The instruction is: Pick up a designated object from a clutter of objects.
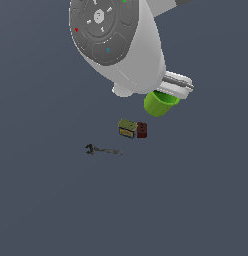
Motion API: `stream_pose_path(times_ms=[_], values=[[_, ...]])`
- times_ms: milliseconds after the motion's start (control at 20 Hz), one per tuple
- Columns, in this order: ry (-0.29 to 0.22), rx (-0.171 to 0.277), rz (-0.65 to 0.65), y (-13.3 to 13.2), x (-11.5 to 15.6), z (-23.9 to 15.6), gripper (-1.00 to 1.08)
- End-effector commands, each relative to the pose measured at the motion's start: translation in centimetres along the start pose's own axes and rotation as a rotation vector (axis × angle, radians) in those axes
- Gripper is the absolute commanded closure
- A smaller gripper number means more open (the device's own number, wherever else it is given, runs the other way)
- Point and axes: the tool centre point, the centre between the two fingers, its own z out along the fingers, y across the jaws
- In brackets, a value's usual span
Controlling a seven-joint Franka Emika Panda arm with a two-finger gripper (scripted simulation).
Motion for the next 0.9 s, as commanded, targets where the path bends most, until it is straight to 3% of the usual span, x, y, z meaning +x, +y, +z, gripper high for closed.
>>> stream_pose_path(times_ms=[0, 850], values=[[0.0, 0.0, -0.002, 0.1, -0.5, -1.3, 1.08], [-0.002, 0.002, -0.003, 0.2, -1.5, -4.6, 1.08]])
